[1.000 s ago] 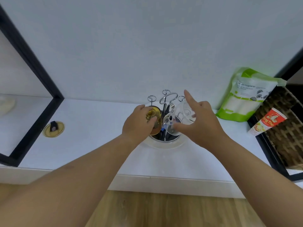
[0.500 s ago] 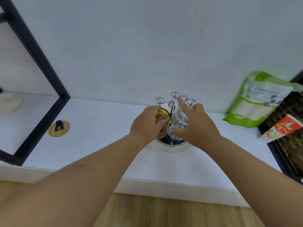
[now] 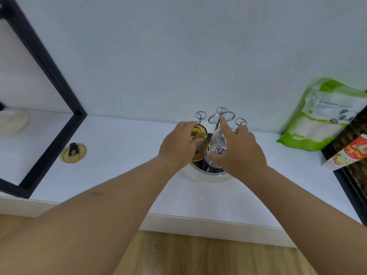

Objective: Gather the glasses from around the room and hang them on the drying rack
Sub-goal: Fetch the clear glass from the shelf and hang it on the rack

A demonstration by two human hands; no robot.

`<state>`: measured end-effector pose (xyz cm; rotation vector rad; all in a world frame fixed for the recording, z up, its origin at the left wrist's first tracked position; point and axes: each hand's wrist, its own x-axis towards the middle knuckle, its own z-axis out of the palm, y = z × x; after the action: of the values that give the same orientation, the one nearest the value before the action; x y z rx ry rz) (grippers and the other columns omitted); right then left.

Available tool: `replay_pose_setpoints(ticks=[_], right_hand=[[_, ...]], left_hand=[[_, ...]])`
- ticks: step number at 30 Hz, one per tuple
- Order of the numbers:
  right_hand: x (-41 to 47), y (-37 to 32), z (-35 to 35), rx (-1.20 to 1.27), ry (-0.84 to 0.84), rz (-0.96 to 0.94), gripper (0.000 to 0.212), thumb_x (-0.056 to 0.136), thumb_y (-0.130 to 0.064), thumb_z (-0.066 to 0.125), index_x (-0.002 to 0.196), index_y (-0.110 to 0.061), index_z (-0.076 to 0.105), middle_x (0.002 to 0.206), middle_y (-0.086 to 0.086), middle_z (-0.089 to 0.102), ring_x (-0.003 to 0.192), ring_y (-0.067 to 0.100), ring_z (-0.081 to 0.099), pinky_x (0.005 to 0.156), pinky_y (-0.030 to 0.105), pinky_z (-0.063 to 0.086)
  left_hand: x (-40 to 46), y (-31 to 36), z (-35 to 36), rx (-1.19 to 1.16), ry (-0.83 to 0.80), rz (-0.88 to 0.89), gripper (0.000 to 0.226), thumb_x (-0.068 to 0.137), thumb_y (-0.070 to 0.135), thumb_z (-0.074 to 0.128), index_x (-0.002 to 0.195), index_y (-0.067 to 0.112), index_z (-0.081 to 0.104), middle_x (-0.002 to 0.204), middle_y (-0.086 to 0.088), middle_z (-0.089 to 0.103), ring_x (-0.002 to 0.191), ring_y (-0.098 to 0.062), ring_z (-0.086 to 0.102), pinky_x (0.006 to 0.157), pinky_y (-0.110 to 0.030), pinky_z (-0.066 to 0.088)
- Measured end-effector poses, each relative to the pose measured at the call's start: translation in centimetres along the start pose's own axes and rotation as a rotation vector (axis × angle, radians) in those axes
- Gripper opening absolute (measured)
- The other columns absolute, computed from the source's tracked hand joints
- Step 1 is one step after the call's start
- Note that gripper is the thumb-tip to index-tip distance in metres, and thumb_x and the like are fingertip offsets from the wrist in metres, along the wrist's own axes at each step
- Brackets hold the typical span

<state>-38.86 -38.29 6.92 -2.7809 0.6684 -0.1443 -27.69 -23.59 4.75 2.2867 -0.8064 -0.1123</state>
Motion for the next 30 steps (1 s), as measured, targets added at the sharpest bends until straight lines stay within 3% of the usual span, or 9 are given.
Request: replay_pose_setpoints(ticks=[8, 11, 20, 30], right_hand=[[-0.4, 0.2, 0.4, -0.058, -0.010, -0.027, 0.107, 0.081, -0.060, 0.072, 0.166, -0.040, 0.010, 0.119, 0.007, 0.043, 0.113, 0.028, 0.046, 0.074, 0.037, 0.046], [-0.4, 0.1, 0.7, -0.145, -0.019, -0.043, 0.108, 0.081, -0.064, 0.070, 0.166, -0.037, 0.010, 0.123, 0.011, 0.049, 0.115, 0.030, 0.046, 0.082, 0.040, 0.049], [-0.3, 0.5, 1.5, -0.356, 0.084, -0.108, 0.108, 0.078, -0.073, 0.063, 0.166, -0.034, 0.015, 0.114, 0.007, 0.061, 0.106, 0.029, 0.050, 0.078, 0.039, 0.029], [-0.1, 1.0, 2.6, -0.384, 0.101, -0.137, 0.103, 0.076, -0.075, 0.063, 0.164, -0.041, 0.023, 0.107, 0.006, 0.064, 0.103, 0.031, 0.050, 0.077, 0.040, 0.025]], left_hand=[[0.1, -0.3, 0.1, 0.015, -0.002, 0.024, 0.046, 0.101, 0.031, 0.060, 0.144, 0.021, 0.050, 0.141, -0.001, 0.052, 0.120, -0.023, 0.056, 0.099, -0.040, 0.049], [0.0, -0.5, 0.1, 0.017, 0.005, 0.024, 0.046, 0.101, 0.032, 0.059, 0.144, 0.021, 0.050, 0.141, -0.001, 0.052, 0.121, -0.022, 0.055, 0.098, -0.037, 0.050], [0.1, -1.0, 0.1, 0.018, -0.011, 0.026, 0.048, 0.101, 0.036, 0.058, 0.146, 0.023, 0.048, 0.143, 0.001, 0.052, 0.121, -0.021, 0.055, 0.098, -0.041, 0.051], [-0.1, -1.6, 0.3, 0.036, -0.002, 0.069, 0.045, 0.102, 0.036, 0.057, 0.144, 0.023, 0.050, 0.140, 0.002, 0.053, 0.119, -0.020, 0.055, 0.095, -0.037, 0.052]])
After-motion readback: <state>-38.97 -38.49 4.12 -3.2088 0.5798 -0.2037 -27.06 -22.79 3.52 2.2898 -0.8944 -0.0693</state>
